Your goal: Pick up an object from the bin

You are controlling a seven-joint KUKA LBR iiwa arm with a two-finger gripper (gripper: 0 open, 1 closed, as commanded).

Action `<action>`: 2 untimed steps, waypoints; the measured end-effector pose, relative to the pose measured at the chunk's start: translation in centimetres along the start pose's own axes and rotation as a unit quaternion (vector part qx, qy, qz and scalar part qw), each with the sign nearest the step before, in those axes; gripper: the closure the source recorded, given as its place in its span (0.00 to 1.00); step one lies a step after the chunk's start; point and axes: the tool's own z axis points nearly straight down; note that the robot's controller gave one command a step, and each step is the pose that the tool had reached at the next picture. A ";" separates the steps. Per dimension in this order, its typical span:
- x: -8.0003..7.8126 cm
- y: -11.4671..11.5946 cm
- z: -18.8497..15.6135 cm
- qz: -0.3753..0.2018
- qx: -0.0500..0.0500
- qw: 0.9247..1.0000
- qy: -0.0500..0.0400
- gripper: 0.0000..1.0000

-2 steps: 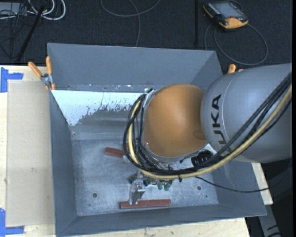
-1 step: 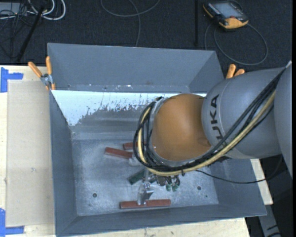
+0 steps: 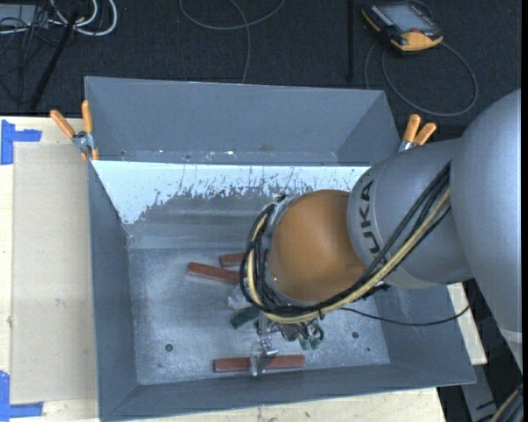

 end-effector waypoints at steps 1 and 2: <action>-0.3 -0.3 0.8 -0.017 -0.002 1.000 -0.002 1.00; -0.6 -0.4 0.8 -0.015 -0.002 1.000 -0.007 0.00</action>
Offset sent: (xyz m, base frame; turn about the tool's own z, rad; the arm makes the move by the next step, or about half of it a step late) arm 0.0000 0.0000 0.0000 0.0000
